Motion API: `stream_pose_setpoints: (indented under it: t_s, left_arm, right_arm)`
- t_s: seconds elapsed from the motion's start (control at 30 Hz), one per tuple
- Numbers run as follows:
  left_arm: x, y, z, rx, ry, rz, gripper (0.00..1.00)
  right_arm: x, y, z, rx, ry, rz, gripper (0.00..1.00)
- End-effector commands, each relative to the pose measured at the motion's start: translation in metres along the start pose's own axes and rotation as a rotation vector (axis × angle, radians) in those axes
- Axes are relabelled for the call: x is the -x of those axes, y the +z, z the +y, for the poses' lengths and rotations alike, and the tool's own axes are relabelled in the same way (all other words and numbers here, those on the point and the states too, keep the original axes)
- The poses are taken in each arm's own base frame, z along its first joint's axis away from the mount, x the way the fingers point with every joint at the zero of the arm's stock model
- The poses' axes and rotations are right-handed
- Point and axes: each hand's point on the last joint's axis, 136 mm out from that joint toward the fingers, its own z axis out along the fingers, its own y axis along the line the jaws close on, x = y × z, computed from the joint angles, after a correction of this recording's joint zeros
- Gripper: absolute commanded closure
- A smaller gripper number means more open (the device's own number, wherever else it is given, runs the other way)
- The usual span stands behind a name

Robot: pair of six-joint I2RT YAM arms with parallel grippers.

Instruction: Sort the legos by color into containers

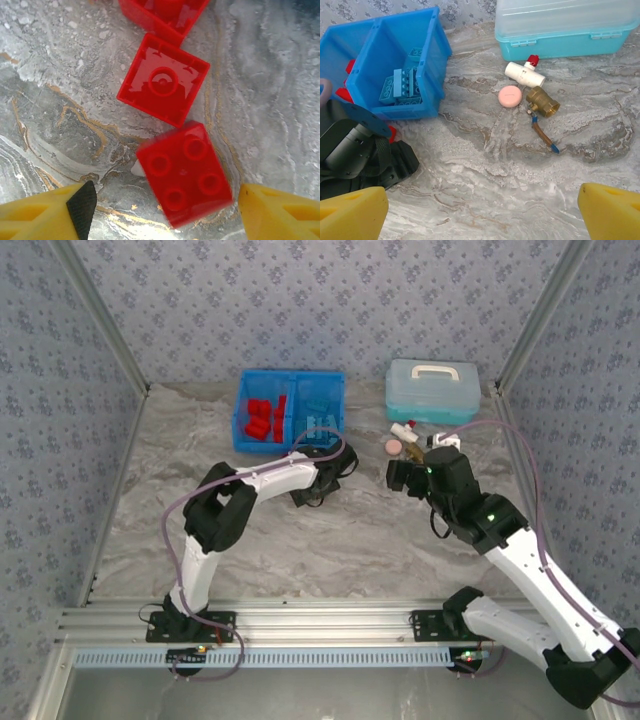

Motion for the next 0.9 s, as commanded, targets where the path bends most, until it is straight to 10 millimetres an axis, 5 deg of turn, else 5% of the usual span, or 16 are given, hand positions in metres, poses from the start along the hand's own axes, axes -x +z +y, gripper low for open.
stream_pose_setpoints:
  t_s: [0.0,0.3,0.47,0.57,0.67,0.87]
  left_arm:
    - [0.002,0.007,-0.006,-0.002,0.023,0.01,0.29]
    - [-0.008,0.011,0.0,0.009,0.052,0.053,0.59]
    - [-0.008,-0.017,0.0,-0.043,0.06,0.082,0.68]
    - [-0.001,-0.051,0.002,-0.089,0.066,0.063,0.71]
    - [0.03,-0.095,0.01,-0.127,0.085,-0.049,0.73]
    - [0.129,-0.159,0.014,-0.24,0.191,-0.3,0.75]
  right_arm:
    - [-0.007,-0.001,-0.004,-0.008,0.014,0.024,0.0]
    - [-0.005,0.001,0.0,0.01,0.04,0.019,0.0]
    - [-0.006,0.005,0.002,0.014,0.052,0.026,0.0]
    - [-0.006,0.007,0.003,0.012,0.057,0.032,0.0]
    - [-0.006,0.008,0.005,0.015,0.067,0.033,0.0]
    - [-0.006,0.012,0.006,0.017,0.075,0.035,0.0]
